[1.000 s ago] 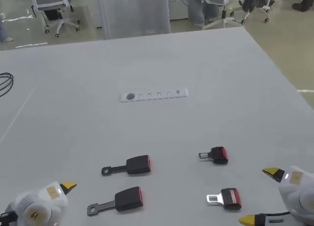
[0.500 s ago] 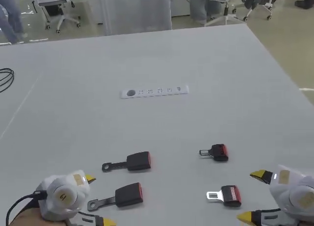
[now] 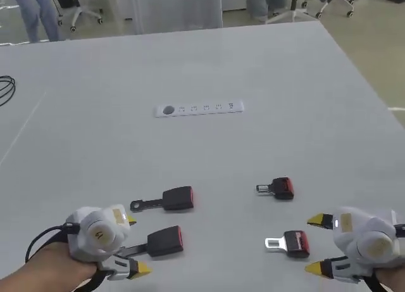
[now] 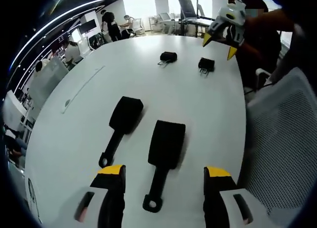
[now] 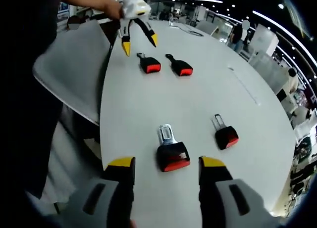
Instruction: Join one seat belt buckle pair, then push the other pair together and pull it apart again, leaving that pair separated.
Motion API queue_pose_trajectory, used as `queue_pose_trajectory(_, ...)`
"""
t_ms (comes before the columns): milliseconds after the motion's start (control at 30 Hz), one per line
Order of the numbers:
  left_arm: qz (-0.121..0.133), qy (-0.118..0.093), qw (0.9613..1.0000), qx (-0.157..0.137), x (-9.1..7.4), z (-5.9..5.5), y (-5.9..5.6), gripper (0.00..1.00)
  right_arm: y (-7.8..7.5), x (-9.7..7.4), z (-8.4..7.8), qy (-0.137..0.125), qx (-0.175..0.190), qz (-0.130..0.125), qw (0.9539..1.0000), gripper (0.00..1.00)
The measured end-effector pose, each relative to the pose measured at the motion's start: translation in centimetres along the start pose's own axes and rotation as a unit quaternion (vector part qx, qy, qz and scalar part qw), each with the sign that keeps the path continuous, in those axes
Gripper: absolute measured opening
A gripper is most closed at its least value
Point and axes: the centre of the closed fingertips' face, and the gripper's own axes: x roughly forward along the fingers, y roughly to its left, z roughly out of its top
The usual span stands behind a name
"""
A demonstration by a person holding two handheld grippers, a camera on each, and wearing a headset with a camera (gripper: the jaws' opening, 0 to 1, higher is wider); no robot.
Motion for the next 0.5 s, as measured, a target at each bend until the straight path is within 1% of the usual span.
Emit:
queue_pose_trajectory(33, -0.001, 0.001, 1.0000, 0.000, 0.1, 0.1, 0.0, 0.65, 0.2, 0.3, 0.0, 0.001, -0.017, 0.007, 0.9998, 0.51)
queue_pose_trajectory(133, -0.003, 0.006, 0.9999, 0.011, 0.6, 0.2, 0.1, 0.63, 0.4, 0.9, -0.5, 0.011, -0.033, 0.018, 0.9992, 0.49)
queue_pose_trajectory(200, -0.006, 0.011, 0.9998, 0.018, 0.9, 0.3, 0.0, 0.62, 0.4, 1.3, -0.6, 0.016, -0.048, 0.020, 0.9985, 0.48)
queue_pose_trajectory(233, -0.009, 0.014, 0.9996, 0.022, 1.1, 0.3, 0.0, 0.61, 0.3, 1.5, -0.6, 0.016, -0.049, 0.022, 0.9984, 0.48)
queue_pose_trajectory(300, -0.011, 0.025, 0.9987, 0.043, 1.6, 0.0, 0.0, 0.56, 0.2, 1.7, -0.6, 0.019, -0.052, 0.024, 0.9982, 0.46)
queue_pose_trajectory(367, -0.020, 0.037, 0.9979, 0.049, 2.0, -0.1, -0.3, 0.55, -0.1, 2.1, -0.6, 0.023, -0.053, 0.024, 0.9980, 0.46)
queue_pose_trajectory(433, -0.023, 0.038, 0.9977, 0.051, 2.3, 0.0, -0.1, 0.54, -0.4, 2.5, -0.8, 0.029, -0.058, 0.023, 0.9976, 0.46)
queue_pose_trajectory(500, -0.025, 0.038, 0.9977, 0.050, 2.6, 0.2, 0.1, 0.54, -0.5, 2.9, -1.2, 0.040, -0.069, 0.028, 0.9964, 0.44)
